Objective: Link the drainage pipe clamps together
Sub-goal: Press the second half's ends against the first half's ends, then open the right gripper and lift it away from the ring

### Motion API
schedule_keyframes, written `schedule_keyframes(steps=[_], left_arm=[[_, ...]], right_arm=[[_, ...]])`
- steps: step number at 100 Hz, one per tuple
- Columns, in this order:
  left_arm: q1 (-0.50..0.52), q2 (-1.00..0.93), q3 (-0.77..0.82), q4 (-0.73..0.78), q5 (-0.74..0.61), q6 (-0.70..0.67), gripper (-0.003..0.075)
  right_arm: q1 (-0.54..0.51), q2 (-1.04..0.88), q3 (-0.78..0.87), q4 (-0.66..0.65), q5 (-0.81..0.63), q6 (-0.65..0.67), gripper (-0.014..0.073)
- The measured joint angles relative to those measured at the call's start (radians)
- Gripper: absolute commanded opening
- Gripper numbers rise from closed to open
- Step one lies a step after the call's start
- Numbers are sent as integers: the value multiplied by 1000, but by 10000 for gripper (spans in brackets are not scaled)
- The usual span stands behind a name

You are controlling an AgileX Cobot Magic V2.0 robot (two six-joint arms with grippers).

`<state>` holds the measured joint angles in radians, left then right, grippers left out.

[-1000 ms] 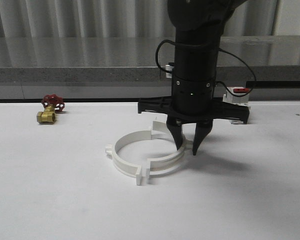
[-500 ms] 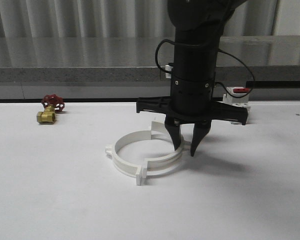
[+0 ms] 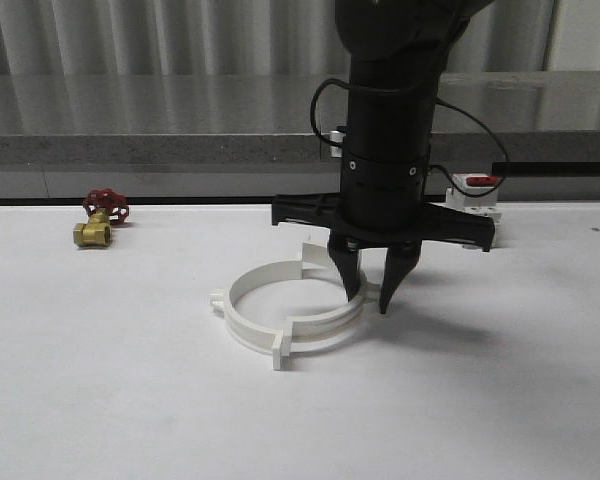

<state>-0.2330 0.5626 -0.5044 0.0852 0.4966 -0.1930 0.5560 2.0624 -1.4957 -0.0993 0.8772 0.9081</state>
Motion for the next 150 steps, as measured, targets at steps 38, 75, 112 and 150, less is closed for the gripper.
schedule_keyframes(steps=[38, 75, 112, 150], left_arm=[[0, 0, 0, 0, 0, 0, -20], [0, 0, 0, 0, 0, 0, -20], [0, 0, 0, 0, 0, 0, -20], [0, 0, 0, 0, 0, 0, -20]], right_arm=[[0, 0, 0, 4, 0, 0, 408], [0, 0, -25, 4, -6, -21, 407], [-6, -108, -85, -50, -14, -214, 407], [-165, -444, 125, -154, -25, -308, 406]])
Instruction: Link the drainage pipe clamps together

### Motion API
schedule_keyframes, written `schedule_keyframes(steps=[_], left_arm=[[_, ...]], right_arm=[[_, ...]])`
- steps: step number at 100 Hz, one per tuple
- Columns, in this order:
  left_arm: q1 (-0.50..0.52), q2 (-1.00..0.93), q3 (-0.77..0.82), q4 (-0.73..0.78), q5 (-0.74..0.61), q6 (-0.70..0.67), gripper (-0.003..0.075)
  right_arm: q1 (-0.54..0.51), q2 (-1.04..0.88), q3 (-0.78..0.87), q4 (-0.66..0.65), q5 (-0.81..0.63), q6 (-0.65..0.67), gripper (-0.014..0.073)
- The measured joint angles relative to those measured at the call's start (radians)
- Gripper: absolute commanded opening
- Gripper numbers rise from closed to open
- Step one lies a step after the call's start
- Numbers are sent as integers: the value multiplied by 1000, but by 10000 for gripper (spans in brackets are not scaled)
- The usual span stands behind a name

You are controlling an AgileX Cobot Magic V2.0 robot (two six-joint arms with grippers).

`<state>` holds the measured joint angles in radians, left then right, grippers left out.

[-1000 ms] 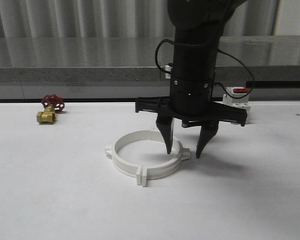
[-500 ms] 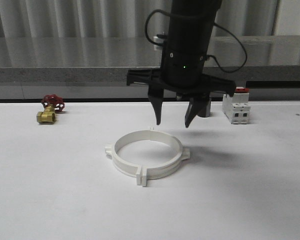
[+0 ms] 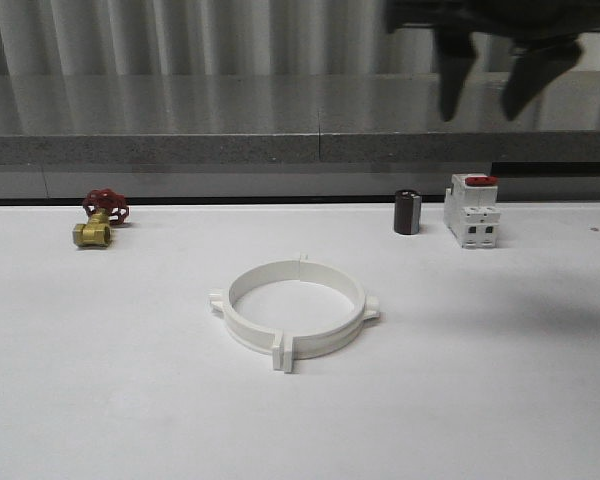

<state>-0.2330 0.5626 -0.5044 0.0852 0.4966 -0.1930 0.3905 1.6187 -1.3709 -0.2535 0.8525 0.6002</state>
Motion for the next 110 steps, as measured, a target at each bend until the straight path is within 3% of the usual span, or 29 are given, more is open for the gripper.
schedule_keyframes(steps=[27, 49, 61, 77, 110], left_arm=[[0, 0, 0, 0, 0, 0, -20], [0, 0, 0, 0, 0, 0, -20], [0, 0, 0, 0, 0, 0, -20], [0, 0, 0, 0, 0, 0, -20], [0, 0, 0, 0, 0, 0, -20]], right_arm=[[-171, -373, 370, -18, -88, -36, 403], [-194, -686, 616, -23, -103, -43, 394], [-194, -829, 719, -23, -103, -45, 252], [-194, -988, 801, -26, -99, -45, -69], [-194, -1070, 814, -64, -95, -45, -66]])
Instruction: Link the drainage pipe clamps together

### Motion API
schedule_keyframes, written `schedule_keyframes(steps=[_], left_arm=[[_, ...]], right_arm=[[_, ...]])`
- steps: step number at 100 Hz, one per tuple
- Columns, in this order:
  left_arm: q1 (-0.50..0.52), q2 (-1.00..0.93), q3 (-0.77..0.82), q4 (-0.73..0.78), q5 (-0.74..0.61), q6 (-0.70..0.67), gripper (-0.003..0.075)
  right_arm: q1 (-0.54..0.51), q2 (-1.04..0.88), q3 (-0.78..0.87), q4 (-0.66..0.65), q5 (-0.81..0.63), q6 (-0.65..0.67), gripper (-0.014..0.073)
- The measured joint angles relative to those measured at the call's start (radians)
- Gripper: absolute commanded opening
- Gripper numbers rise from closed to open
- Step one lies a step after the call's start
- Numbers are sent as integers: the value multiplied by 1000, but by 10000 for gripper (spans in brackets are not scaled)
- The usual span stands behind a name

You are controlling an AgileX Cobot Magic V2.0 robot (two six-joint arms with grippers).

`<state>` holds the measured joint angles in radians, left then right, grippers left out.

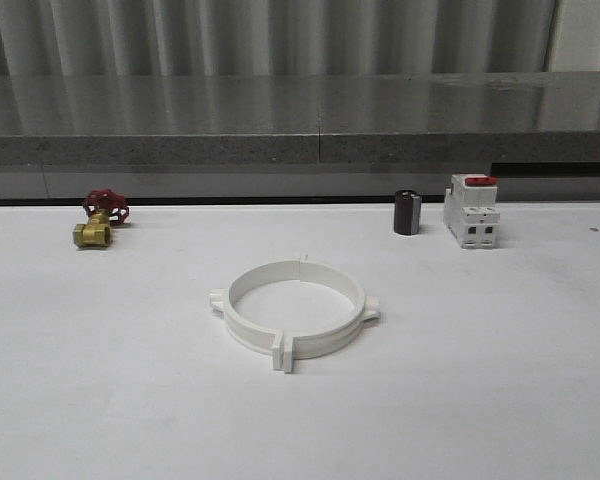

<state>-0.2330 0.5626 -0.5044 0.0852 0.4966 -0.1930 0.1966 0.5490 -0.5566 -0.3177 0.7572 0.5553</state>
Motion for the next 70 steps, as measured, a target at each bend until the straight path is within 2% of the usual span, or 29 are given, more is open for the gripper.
schedule_keyframes(steps=[60, 70], left_arm=[[0, 0, 0, 0, 0, 0, -20], [0, 0, 0, 0, 0, 0, -20]], right_arm=[[0, 0, 7, -6, 0, 0, -66], [-1, -16, 34, -6, -46, -9, -66]])
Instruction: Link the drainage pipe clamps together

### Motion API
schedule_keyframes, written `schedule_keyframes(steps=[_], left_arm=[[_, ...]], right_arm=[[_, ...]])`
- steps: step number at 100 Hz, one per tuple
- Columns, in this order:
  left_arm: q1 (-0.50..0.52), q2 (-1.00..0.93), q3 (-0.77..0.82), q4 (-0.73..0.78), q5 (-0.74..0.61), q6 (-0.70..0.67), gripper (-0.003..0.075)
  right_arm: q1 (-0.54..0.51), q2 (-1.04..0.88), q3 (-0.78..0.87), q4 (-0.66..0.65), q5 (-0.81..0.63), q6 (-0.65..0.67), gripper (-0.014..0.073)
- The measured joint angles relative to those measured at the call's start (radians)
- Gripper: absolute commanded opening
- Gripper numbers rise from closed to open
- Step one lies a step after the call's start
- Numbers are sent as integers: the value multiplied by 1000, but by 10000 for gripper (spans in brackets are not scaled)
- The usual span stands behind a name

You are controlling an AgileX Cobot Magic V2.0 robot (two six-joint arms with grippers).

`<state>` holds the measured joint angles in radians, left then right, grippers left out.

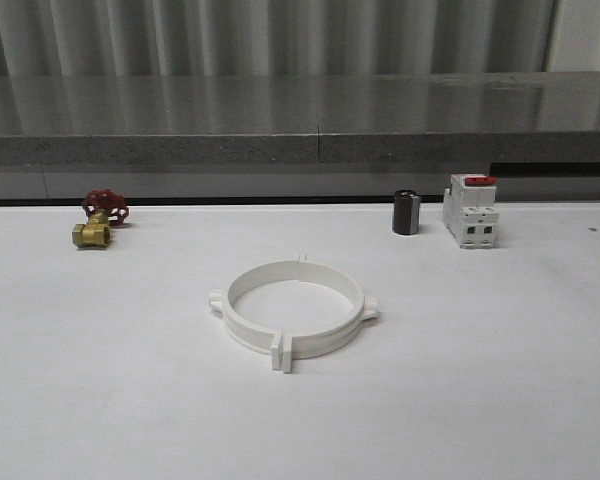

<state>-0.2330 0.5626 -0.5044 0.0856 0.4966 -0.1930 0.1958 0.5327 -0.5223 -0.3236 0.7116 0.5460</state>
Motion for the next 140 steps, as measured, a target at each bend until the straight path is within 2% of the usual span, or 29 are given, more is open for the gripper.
schedule_keyframes(steps=[8, 21, 45, 55, 65, 81, 107, 140], left_arm=[[0, 0, 0, 0, 0, 0, -20], [0, 0, 0, 0, 0, 0, -20], [0, 0, 0, 0, 0, 0, -20], [0, 0, 0, 0, 0, 0, -20], [0, 0, 0, 0, 0, 0, -20], [0, 0, 0, 0, -2, 0, -20], [0, 0, 0, 0, -2, 0, -20], [0, 0, 0, 0, -2, 0, -20]], right_arm=[[-12, -36, 46, 18, -83, -44, -66], [-58, -143, 140, 129, -221, -191, -66], [-196, -382, 323, 309, -373, -401, -66], [-217, -467, 398, 409, -432, -514, -66], [-219, -532, 455, 453, -461, -588, -66], [-212, -544, 515, 462, -484, -610, -66], [-131, -544, 549, 443, -533, -612, -66], [-130, -544, 549, 442, -560, -612, -66]])
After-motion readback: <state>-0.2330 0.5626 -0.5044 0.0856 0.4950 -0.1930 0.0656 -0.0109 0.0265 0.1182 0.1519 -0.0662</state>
